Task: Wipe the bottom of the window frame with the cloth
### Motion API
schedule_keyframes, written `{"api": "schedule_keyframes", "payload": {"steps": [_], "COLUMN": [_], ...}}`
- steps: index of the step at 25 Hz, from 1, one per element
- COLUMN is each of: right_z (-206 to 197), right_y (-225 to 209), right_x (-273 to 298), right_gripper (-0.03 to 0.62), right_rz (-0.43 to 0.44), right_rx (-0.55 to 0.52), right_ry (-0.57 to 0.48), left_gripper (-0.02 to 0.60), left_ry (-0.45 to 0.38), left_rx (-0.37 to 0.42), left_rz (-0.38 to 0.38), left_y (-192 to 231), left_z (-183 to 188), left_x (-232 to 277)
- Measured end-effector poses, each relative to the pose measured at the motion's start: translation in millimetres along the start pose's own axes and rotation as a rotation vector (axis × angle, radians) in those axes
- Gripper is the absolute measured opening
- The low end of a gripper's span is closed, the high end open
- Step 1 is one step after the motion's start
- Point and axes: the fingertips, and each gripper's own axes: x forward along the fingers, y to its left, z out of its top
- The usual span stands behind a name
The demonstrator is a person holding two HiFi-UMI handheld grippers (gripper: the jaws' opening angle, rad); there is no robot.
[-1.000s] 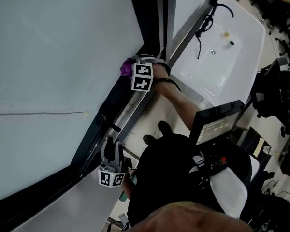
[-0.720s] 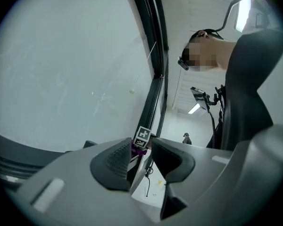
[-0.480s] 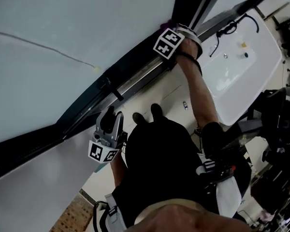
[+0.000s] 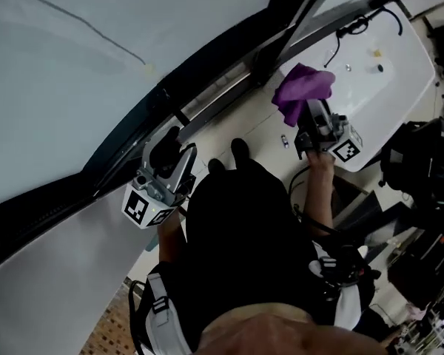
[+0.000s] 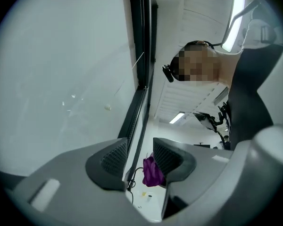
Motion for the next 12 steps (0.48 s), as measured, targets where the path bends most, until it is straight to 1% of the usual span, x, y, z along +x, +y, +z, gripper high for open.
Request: {"api": "schedule_keyframes", "payload": {"steps": [3, 5, 7, 9, 12], "right_z": [-16, -27, -35, -44, -63], "right_y": [47, 75, 104, 130, 160], "right_x": [-3, -6, -13, -21, -31], "right_gripper": [0.086, 0.086, 0.086, 0.086, 0.086], "right_rz": [-0.014, -0.030, -0.056, -0.081, -0.105], "right_rx": [-0.115, -0.206, -0.307, -0.387, -0.482], "right_ry": [0.019, 0.035, 0.065, 0.095, 0.147], "left_gripper": [0.155, 0.154, 0.154, 0.155, 0.153], "left_ry": [-0.010, -0.021, -0.035, -0.048, -0.055], "left_rx": [0.072, 0.103, 0.093, 0.061, 0.020], "left_rz": [-0.059, -0.094, -0.136, -0.172, -0.195], "left_y": [-9, -13, -16, -20, -22], "left_z": [26, 32, 24, 13, 1], "left_x": [-7, -18, -27, -37, -53]}}
